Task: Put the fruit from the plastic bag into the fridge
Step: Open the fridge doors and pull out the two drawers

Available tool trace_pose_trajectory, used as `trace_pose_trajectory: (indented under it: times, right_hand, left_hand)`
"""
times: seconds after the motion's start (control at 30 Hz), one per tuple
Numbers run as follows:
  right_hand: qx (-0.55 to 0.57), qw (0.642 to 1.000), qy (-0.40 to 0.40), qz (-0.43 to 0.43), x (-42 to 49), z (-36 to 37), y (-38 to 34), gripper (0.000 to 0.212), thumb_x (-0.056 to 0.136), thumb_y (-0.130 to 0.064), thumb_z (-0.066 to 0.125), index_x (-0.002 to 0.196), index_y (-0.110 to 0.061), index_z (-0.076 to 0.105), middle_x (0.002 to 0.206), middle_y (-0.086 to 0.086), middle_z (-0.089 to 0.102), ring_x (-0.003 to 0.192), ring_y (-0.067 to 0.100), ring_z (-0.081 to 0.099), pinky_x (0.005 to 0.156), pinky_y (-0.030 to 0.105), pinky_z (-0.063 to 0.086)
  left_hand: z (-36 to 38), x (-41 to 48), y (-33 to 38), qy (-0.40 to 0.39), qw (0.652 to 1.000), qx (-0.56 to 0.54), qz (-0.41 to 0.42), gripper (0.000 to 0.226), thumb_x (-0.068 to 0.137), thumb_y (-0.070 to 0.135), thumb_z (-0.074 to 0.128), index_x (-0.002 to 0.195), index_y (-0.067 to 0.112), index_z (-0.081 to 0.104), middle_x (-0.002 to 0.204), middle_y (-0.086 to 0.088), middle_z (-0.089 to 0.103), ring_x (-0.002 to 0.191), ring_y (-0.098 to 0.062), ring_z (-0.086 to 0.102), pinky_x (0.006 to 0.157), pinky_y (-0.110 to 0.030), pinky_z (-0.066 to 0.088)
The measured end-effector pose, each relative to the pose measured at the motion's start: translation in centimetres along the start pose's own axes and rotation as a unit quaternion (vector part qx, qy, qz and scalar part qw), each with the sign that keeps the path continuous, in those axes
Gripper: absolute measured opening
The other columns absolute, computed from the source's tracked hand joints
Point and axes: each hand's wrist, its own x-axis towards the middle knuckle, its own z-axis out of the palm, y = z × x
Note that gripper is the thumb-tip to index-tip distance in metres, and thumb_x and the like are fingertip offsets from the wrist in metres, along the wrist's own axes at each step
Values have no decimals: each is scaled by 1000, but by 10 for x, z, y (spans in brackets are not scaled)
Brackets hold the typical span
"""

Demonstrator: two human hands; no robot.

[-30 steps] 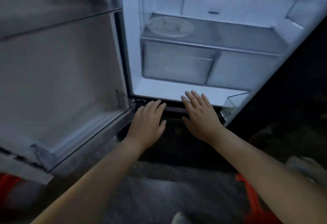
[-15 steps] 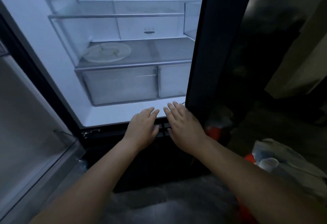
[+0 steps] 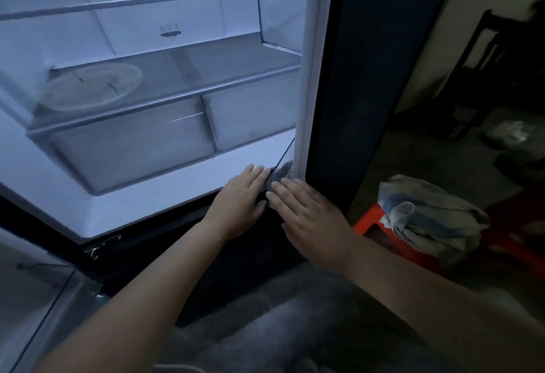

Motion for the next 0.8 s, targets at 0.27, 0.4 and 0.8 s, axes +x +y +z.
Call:
trace_pose_trajectory:
  times: [0.27,0.4,0.8]
  right_hand:
    - [-24,981,-108,156,-24,10,-30,63,82,-32,58,136,-3,44,144,16,42,137,31,33,115,42,4]
    - [4,968,-124,220,-27,25,-35,67,72,-32,71,130,-3,52,137,15,51,129,29,45,114,41,19]
    - [90,931,-127,330,-58,53,-32,69,84,-17,57,146,-6,28,150,12,33,138,27,31,111,37,22]
  left_hand:
    - [22,18,3,-66,989,6,132,57,84,24,59,138,7,45,145,-10,43,138,-32,31,110,-48,32]
    - [28,19,1,-95,983,8,159,59,87,24,56,142,11,38,150,-6,35,143,-29,21,113,-47,26]
    - [46,21,31,-90,968,-34,234,61,87,12,52,145,15,34,154,-3,28,145,-25,14,116,-37,11]
